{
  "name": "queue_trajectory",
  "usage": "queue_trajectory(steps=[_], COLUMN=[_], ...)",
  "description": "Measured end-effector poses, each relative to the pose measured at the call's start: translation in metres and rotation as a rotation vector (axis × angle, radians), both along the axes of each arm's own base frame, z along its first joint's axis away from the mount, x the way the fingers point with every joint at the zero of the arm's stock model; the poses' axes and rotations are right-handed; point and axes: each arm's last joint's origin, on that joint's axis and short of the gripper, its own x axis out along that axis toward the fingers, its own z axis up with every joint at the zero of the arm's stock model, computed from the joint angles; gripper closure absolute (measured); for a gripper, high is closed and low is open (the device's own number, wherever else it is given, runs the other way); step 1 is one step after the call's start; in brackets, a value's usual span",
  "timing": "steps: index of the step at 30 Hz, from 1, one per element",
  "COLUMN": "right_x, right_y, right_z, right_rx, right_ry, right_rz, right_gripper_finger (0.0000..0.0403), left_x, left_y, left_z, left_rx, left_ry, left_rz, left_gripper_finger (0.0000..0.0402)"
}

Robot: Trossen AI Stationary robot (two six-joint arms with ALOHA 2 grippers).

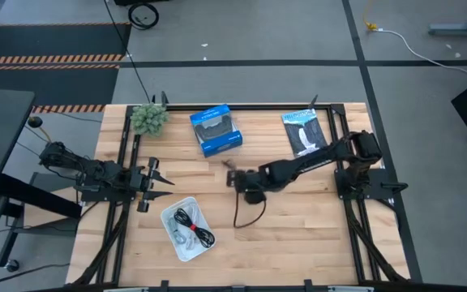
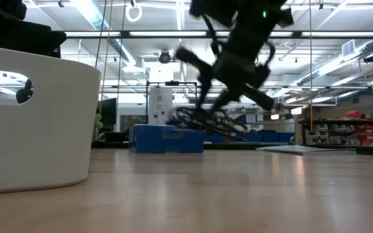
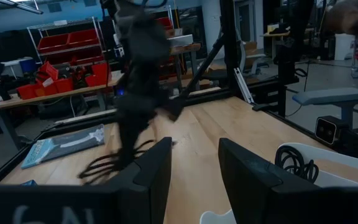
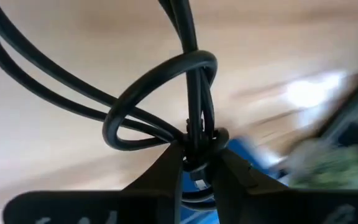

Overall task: Pick and place USB-C Cables
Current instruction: Put the black charger cable into the white basket

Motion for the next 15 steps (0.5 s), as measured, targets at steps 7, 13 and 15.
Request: queue_trajectory(steps=[7, 13, 15], right_x=[0.025, 0.038, 0.043], right_y=[0.045, 0.060, 0.060], right_z=[0.035, 0.059, 0.060], right_rx=[0.255, 0.709, 0.813], right_ry=[-0.295, -0.535, -0.567], right_rz=[0.198, 0.265, 0.285], right_gripper_finger=[0.0334, 0.0333, 0.0333], left_x=[0.000, 0.000, 0.000], left_y=[0.000, 0.000, 0.000], left_z=[0.000, 0.000, 0.000], left_rx=[0.000, 0.000, 0.000], left_ry=[0.000, 0.000, 0.000], left_rz=[0.000, 0.000, 0.000], left_gripper_finger=[0.0260, 0.0260, 0.0260])
